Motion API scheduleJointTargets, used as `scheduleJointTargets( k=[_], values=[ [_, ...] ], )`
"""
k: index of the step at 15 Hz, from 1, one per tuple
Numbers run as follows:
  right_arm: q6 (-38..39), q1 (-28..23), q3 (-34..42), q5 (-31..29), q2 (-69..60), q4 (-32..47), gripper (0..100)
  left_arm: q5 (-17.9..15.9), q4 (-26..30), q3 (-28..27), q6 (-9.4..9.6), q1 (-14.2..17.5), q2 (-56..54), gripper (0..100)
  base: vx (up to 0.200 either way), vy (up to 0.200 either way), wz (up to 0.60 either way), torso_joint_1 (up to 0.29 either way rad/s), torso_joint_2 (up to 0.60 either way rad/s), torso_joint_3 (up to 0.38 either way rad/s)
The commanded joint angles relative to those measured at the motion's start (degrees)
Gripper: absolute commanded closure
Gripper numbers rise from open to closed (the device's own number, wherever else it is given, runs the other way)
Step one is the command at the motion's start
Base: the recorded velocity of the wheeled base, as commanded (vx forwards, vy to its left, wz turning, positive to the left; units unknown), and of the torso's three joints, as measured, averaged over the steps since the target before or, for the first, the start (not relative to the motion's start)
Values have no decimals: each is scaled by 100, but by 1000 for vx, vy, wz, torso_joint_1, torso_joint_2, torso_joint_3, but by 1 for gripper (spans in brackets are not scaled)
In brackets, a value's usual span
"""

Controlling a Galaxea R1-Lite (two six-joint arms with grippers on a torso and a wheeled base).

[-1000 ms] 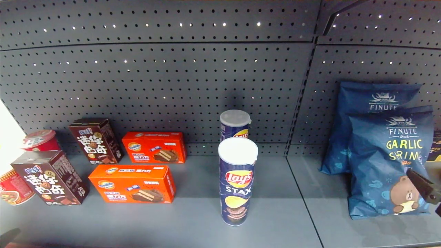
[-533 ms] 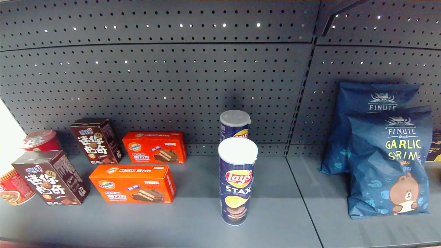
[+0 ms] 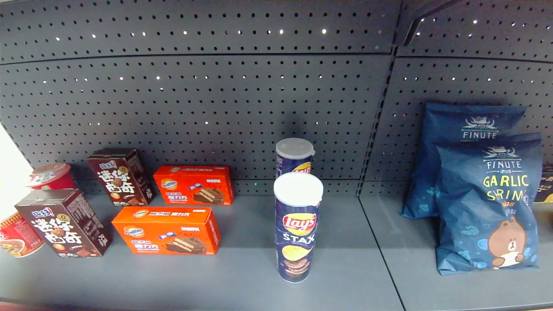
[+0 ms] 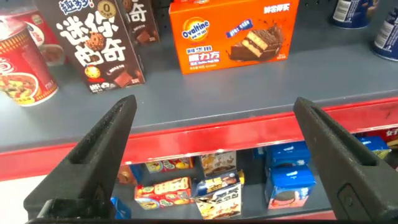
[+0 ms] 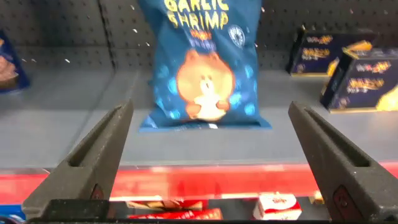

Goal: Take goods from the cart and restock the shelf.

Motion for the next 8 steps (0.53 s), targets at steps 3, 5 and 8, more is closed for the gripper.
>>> scheduleJointTargets(
  k=[3,5,8],
  values=[
    [109,7,208,-282,-183,532,0,-17,-30,9,-23,1,9,0,0,0,0,0,0,0],
    [153,7,208,-45,-183,708,0,-53,-30,9,-32,1,18,0,0,0,0,0,0,0],
    [-93,7,182,1722,-183,796,0,-483,40,35,-102,1,18,0,0,0,0,0,0,0]
  ],
)
